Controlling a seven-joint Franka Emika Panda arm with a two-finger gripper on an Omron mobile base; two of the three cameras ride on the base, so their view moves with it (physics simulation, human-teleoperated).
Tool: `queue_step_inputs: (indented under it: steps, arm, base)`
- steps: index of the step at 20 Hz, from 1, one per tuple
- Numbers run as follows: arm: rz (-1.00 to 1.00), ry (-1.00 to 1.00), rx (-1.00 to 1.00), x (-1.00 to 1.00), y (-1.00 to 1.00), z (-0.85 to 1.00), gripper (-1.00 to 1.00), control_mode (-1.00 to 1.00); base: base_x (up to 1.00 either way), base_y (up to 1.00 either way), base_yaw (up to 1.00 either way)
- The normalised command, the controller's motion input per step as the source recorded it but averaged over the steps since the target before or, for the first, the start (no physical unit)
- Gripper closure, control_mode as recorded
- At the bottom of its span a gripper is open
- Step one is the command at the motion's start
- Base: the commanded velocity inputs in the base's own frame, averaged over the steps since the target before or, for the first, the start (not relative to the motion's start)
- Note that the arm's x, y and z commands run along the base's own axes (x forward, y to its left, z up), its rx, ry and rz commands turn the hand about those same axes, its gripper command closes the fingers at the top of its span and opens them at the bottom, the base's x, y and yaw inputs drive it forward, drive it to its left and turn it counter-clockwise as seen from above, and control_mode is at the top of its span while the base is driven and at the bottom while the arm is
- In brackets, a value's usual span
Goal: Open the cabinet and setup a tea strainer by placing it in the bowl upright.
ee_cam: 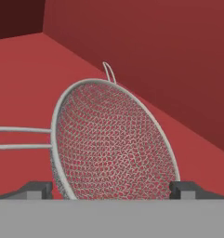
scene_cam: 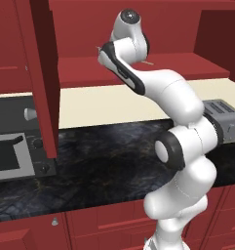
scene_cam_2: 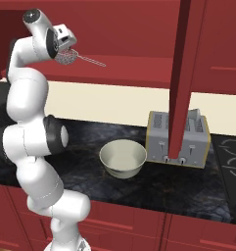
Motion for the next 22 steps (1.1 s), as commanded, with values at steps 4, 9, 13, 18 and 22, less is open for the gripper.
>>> queue_step_inputs:
  steps: [4,9,13,18,22]
  arm:
    - [0.00,0.02,0.00,0.15,0.07,-0.18,-1.00,-1.00]
    - [0.01,0.01,0.00,0.01,0.11,-0.08,-1.00,-1.00]
    - [0.00,0.01,0.00,0.00,0.12,-0.06,-1.00,-1.00]
    - [0.00,0.02,0.00,0.00,0.26,-0.11,1.00,-1.00]
    - [0.00,0.00,0.00,0.02,0.19,-0.02,1.00,-1.00]
  base:
    - [0.00,0.00,0.00]
    - [0.00,0.00,0.00]
    - [0.00,0.00,0.00]
    - [0.00,0.00,0.00]
    - [0.00,0.00,0.00]
